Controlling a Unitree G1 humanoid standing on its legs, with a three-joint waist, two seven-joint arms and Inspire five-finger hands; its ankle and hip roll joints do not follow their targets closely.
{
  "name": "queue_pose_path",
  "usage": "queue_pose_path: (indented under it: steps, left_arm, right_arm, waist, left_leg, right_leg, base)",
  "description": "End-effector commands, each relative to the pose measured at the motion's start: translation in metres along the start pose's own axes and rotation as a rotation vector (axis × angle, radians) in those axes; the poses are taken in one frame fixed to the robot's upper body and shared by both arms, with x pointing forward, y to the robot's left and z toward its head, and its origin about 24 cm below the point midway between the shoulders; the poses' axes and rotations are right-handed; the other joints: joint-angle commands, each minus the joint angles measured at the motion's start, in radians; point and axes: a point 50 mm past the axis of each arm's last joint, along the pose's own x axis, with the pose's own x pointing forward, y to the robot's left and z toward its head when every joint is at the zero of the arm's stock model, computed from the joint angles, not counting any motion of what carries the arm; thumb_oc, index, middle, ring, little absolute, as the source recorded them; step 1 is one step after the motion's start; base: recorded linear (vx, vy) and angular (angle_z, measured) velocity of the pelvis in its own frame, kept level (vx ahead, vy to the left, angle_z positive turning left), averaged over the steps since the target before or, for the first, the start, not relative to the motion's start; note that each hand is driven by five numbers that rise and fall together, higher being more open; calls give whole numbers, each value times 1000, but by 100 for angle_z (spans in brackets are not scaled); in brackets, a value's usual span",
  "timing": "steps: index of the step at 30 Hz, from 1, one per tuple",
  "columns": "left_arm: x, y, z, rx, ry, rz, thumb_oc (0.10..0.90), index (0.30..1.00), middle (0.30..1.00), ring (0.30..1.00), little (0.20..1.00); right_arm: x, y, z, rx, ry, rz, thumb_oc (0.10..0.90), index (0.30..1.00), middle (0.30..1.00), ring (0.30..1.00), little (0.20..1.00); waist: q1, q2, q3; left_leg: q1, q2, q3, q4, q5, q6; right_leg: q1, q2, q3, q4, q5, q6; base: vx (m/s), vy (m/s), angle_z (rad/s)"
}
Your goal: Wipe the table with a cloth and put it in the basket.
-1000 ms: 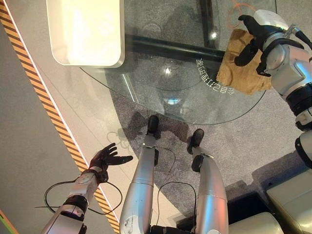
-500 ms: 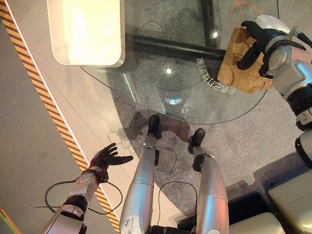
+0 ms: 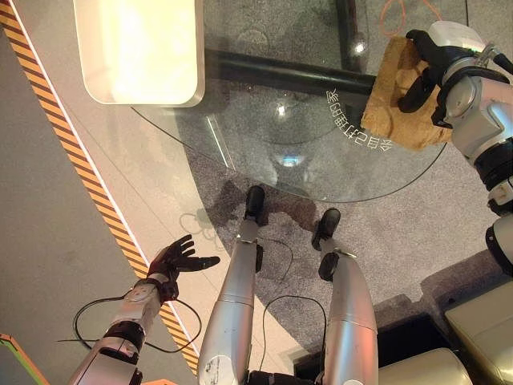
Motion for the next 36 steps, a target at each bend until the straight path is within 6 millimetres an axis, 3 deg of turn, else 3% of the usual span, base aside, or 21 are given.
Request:
queue_pose_path:
  steps: [1,8,9,10,36]
  left_arm:
    - [-16,21,-29,40,89,49,800,900,900,900,900]
    - [-16,21,-29,40,87,44,800,900,900,900,900]
    - [-16,21,-29,40,87,43,800,900,900,900,900]
    - [-16,21,-29,39,87,42,800,900,900,900,900]
    - [-16,19,-27,33,77,41,800,900,900,900,900]
  right_arm:
    - [-5,-44,-19,-64,29,-101,800,900,900,900,900]
    - [-4,-37,-11,-86,-6,-66,800,900,900,900,900]
    - [-4,-37,-10,-98,-11,-61,385,545,545,545,485]
    - [-4,-37,-8,-103,-14,-58,100,300,300,300,200]
    - [-4,-38,-8,-117,-12,-56,100,300,300,300,200]
  waist:
    - [-10,41,-21]
    - [-7,45,-21]
    - [-6,46,-21]
    - [-5,46,-21]
    - [0,40,-21]
  left_leg:
    - [3,30,-12,69,-63,22]
    - [4,27,-15,64,-60,23]
    - [6,26,-16,63,-59,24]
    - [5,26,-17,63,-58,23]
    - [18,22,-23,41,-50,26]
  right_leg:
    - [28,-43,-37,-46,39,30]
    - [28,-42,-37,-47,38,28]
    - [29,-42,-37,-48,39,28]
    - [29,-41,-36,-49,39,28]
    - [42,-36,-38,-80,54,32]
  base:
    - [0,0,0]
    - [0,0,0]
    - [0,0,0]
    - [0,0,0]
    - [0,0,0]
